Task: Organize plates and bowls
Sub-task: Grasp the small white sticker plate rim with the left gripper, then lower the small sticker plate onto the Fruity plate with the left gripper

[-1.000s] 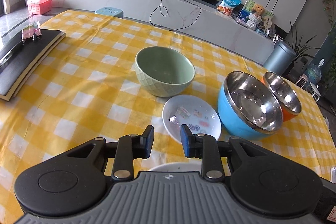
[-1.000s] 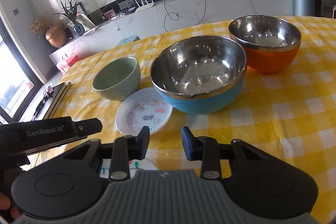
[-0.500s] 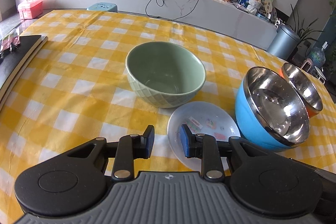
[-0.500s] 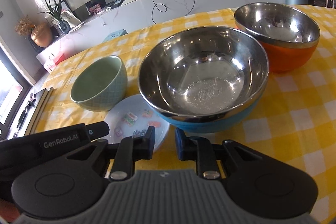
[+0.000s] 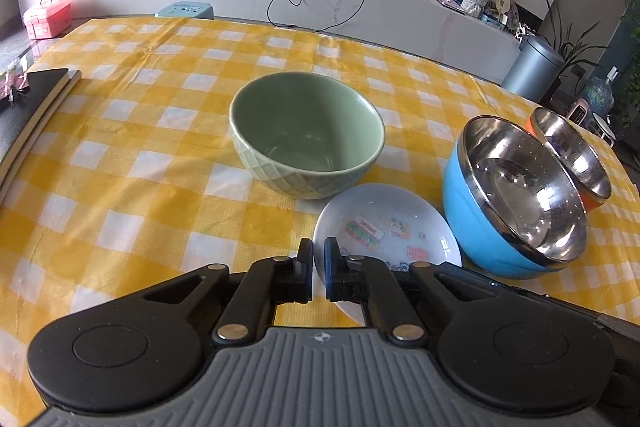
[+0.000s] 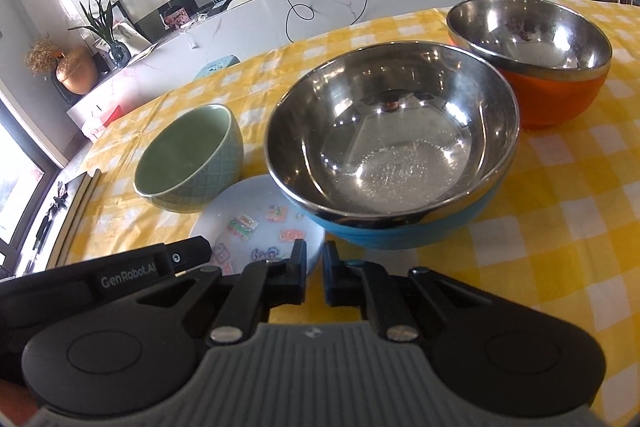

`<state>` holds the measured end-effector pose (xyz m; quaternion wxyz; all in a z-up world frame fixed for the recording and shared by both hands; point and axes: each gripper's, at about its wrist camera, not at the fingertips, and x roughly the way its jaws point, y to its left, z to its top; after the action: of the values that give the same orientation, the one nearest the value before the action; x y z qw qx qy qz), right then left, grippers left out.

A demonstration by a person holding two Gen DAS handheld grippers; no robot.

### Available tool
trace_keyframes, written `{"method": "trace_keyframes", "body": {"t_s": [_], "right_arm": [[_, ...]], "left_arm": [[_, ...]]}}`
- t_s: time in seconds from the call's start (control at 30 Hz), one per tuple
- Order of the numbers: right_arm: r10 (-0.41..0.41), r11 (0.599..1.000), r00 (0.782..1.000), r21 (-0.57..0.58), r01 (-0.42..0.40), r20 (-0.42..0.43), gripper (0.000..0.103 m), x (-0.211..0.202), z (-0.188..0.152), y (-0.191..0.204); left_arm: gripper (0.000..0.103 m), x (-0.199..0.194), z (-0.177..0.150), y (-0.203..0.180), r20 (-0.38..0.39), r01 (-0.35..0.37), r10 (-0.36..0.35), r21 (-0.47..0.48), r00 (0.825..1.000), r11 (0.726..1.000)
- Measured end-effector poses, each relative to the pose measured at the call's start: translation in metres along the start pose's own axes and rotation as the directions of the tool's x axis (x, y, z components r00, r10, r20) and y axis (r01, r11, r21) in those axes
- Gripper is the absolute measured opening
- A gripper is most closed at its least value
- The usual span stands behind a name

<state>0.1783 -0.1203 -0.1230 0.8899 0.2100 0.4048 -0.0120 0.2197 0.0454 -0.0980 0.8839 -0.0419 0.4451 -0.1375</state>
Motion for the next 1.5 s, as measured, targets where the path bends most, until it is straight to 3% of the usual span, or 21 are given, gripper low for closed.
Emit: {"method": "trace_keyframes", "body": {"t_s": [0.4,0.87,1.23,1.5], "right_arm": [[0.076,0.997,0.997,0.021,-0.076,-0.014,0.003,-0.058,-0.02,-0.004],[0.109,0.994,0.994,-0.004,-0.109,-0.002,0.001,-0.12,-0.057,-0.01],[0.086,0.996,0.995,0.009,-0.086,-0.052,0.0,-0.115,-0.083,-0.021],[0.07,0.997,0.996,0.021,-0.069,-0.046,0.0,-0.107,-0.083,-0.014]], "left_arm": [[0.005,-0.068,-0.022,-0.006,0.005,-0.018,0.018,-0.061,1.0,0.998],[0.005,-0.113,-0.076,-0.004,-0.006,-0.006,0.005,-0.179,1.0,0.984],[0.005,-0.121,-0.098,0.002,0.001,-0.005,0.005,-0.196,1.0,0.981],[0.012,-0.118,-0.104,0.008,0.004,0.015,-0.014,-0.202,1.0,0.979]]}}
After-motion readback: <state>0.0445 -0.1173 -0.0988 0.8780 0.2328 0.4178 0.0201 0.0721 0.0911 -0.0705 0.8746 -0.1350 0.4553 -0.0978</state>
